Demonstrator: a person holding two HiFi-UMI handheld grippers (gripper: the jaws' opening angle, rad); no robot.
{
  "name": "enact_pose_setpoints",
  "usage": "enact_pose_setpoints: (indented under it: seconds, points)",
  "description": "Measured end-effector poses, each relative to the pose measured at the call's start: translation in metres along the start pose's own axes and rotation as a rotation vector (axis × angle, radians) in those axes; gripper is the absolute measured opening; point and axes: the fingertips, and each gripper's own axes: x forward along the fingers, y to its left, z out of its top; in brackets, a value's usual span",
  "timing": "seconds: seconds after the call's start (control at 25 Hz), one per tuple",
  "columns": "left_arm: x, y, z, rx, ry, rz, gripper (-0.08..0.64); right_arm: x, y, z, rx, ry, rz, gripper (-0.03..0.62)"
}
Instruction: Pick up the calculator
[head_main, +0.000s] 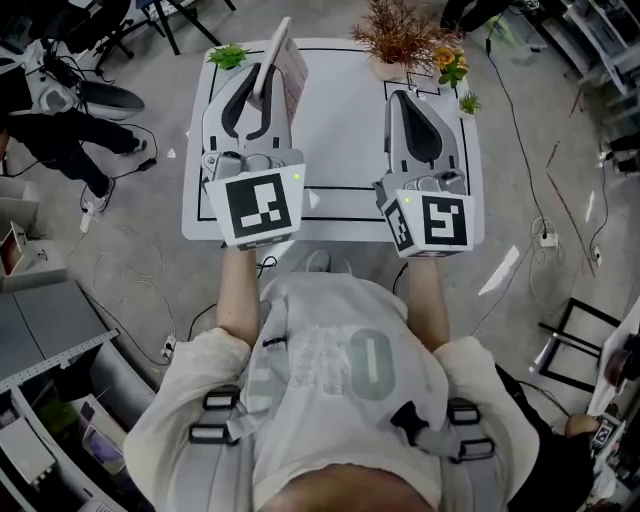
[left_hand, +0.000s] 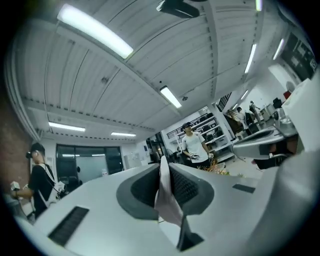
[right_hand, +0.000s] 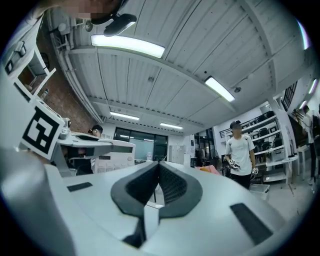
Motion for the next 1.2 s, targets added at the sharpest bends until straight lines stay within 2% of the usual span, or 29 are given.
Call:
enact_pose_setpoints:
  seconds: [0.12,0.24,0.48,0.92,1.2]
  points:
    - [-0.017,-0.001,0.009,0.066,-0.018,0.045,0.06,-0.003,0.001,-0.001,-0.006,0.007,-0.006,0.003]
    - [-0.029,-0.006,0.013,0.095,-0.024,0.061,0.06,-0.008,-0.001,-0.005,-0.005,0.022,-0.011,0.003]
    - [-0.037,-0.007,0.018,0.087,-0.037,0.078,0.06,-0.016,-0.005,-0.003,-0.018,0.021,-0.025,0.003]
    - [-0.044,-0.02,0.026,0.084,-0.041,0.057,0.06,-0.027,-0.007,0.005,-0.037,0.001,-0.024,0.003]
    - [-0.048,-0.01,0.028,0.08,-0.043,0.081,0.06,-0.021,-0.002,0.006,-0.05,-0.003,-0.012,0.003]
